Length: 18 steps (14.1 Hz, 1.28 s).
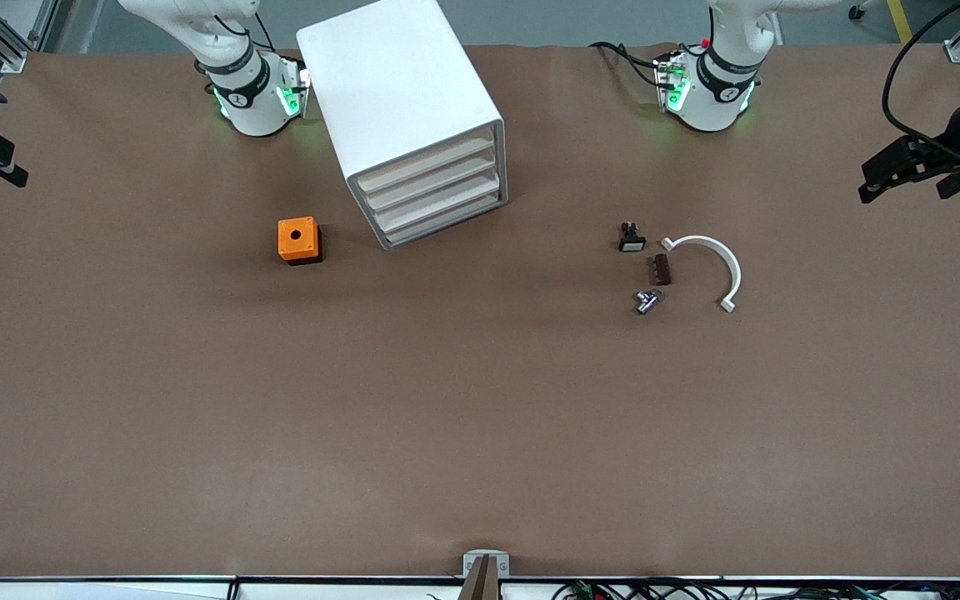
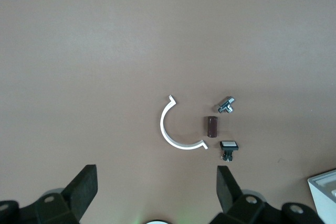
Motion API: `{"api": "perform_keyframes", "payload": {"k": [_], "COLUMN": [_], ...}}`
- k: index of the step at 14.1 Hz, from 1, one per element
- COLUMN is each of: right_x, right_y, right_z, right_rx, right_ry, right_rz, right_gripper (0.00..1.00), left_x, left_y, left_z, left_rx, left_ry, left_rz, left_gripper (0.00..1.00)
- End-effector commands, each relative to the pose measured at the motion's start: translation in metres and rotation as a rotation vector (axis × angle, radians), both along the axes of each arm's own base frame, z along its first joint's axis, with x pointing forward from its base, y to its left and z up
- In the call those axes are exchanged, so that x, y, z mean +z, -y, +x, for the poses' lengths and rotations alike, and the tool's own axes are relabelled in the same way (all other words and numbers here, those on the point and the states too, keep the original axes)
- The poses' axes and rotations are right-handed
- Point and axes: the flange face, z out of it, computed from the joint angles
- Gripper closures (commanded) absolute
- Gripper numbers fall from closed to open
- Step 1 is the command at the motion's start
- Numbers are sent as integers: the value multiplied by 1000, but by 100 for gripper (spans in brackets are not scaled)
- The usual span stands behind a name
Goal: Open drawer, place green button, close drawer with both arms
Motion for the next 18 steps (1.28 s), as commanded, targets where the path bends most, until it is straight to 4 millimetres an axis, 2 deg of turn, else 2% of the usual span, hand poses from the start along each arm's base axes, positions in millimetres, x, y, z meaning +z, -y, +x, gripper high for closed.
{"api": "perform_keyframes", "payload": {"k": [1,12,16,18], "right_x": [3,-1,-2,-3], "right_y": [-1,-1,0,-1], "right_z": [-9,-13,-14,-15], "right_rx": [-1,-5,-76,-98], "right_ry": [0,-32,-49,-53], "right_rz": [7,17,18,19], "right_gripper": [0,0,0,0], "left_x": [2,4,2,9], "left_y": [4,1,1,-2], "left_z": [-16,-11,-8,-4], "left_rx": [-13,-7,-16,-1], "left_ry": [12,28,24,36], "left_rz": [-1,7,8,5], "left_gripper": [0,0,0,0]}}
